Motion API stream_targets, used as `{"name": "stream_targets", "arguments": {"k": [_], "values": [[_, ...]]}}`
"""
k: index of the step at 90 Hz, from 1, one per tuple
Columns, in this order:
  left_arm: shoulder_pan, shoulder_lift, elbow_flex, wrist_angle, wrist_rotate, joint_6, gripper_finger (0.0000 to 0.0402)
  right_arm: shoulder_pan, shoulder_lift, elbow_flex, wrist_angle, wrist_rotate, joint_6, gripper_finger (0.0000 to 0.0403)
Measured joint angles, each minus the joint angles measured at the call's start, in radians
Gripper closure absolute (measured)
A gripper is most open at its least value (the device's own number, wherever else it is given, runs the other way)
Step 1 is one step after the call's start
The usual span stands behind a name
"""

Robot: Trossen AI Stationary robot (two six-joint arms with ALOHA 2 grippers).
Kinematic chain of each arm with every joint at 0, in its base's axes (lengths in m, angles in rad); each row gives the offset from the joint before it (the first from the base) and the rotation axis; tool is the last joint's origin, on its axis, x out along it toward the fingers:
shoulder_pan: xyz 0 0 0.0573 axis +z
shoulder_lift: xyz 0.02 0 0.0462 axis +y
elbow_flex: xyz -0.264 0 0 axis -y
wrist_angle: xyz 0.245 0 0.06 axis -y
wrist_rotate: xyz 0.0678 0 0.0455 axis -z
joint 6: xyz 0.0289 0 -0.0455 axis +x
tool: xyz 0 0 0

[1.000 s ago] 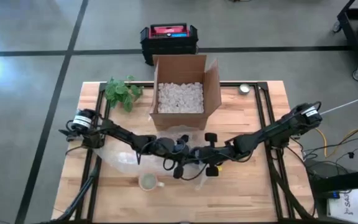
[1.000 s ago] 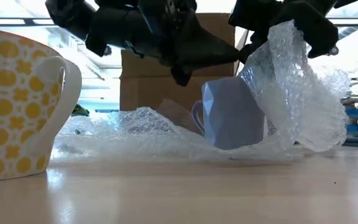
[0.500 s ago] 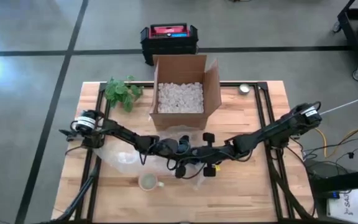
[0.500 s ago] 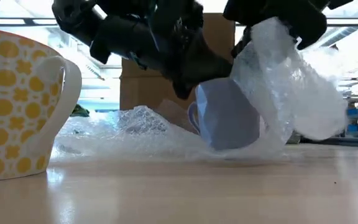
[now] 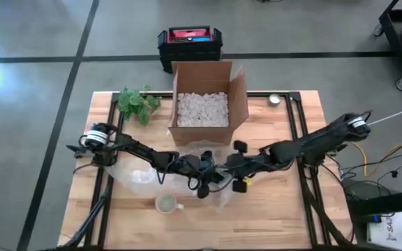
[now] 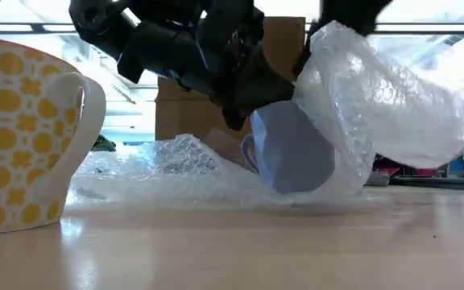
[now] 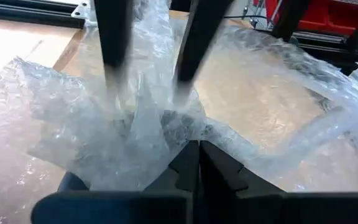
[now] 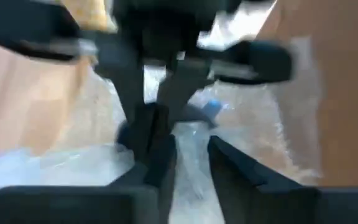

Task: Wrap mug
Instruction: Wrap the blue mug with the right bubble wrap

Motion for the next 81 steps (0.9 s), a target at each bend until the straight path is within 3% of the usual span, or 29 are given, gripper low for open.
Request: {"name": "stream_targets", "arguments": {"k": [12, 24, 35, 45, 57, 68, 81], "values": [[0.0, 0.0, 0.0, 0.0, 0.0, 0.0, 0.04, 0.017, -0.056, 0.051, -0.295, -0.039, 0.091, 0.0254], [0.0, 0.001, -0.002, 0.006, 0.001, 0.0, 0.04, 0.063, -0.128, 0.007, -0.553, -0.052, 0.257, 0.0238], [0.0, 0.002, -0.002, 0.01, 0.001, 0.0, 0.04, 0.134, -0.2, -0.131, -0.543, -0.047, 0.423, 0.0241], [0.0, 0.002, -0.003, 0.02, 0.001, -0.001, 0.04, 0.197, -0.226, -0.282, -0.326, -0.052, 0.468, 0.0255], [0.0, 0.003, -0.003, 0.027, 0.002, -0.003, 0.04, 0.21, -0.187, -0.415, 0.159, 0.003, 0.338, 0.0286], [-0.001, 0.003, -0.003, 0.033, 0.002, -0.004, 0.04, 0.183, -0.12, -0.423, 0.482, 0.125, 0.123, 0.0329], [0.0, 0.003, -0.003, 0.036, 0.003, -0.011, 0.04, 0.135, -0.04, -0.373, 0.637, 0.127, -0.059, 0.0387]]}}
